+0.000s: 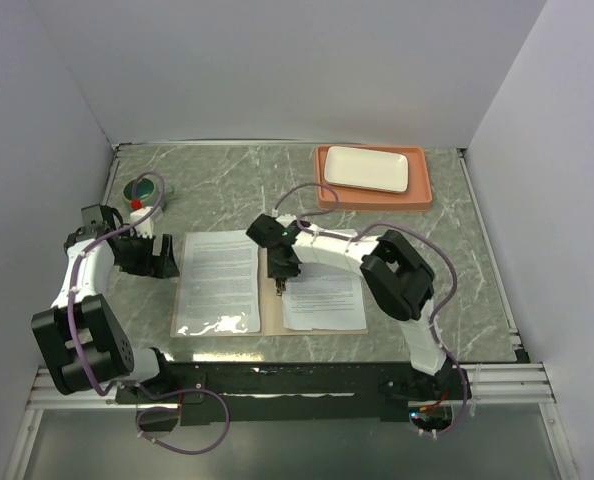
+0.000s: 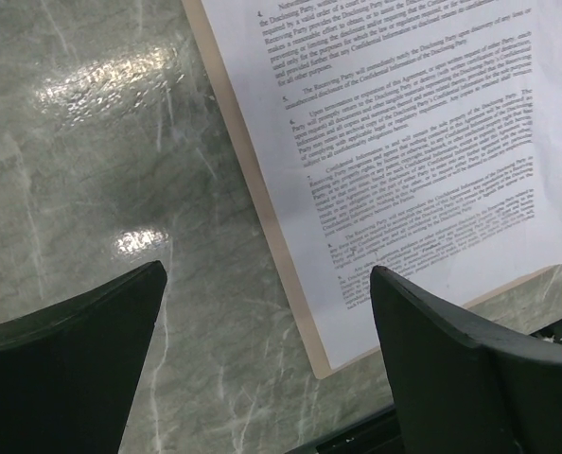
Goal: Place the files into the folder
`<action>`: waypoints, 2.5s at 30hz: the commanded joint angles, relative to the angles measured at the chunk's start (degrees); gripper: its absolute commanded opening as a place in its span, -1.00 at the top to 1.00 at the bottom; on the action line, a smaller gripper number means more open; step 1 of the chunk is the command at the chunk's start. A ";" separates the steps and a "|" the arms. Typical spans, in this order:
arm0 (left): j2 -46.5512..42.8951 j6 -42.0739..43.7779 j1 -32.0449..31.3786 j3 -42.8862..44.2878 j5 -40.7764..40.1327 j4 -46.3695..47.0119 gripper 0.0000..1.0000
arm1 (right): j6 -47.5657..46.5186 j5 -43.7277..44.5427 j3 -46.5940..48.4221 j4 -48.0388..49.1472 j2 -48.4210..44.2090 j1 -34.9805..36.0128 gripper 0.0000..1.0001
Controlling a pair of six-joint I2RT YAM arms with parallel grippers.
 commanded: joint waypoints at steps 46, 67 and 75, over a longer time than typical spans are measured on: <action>16.89 -2.44 -0.45 5.17 1.97 2.14 -0.93 | 3.28 -29.56 -41.46 46.79 -3.70 -13.82 0.82; 19.62 0.54 -0.54 5.43 5.22 1.79 -0.93 | -2.52 -8.82 -16.42 15.08 -7.85 -2.66 -0.18; 20.41 1.86 -0.54 4.99 6.02 1.71 -0.92 | -2.96 -6.28 -8.78 8.66 -3.27 -1.25 -0.16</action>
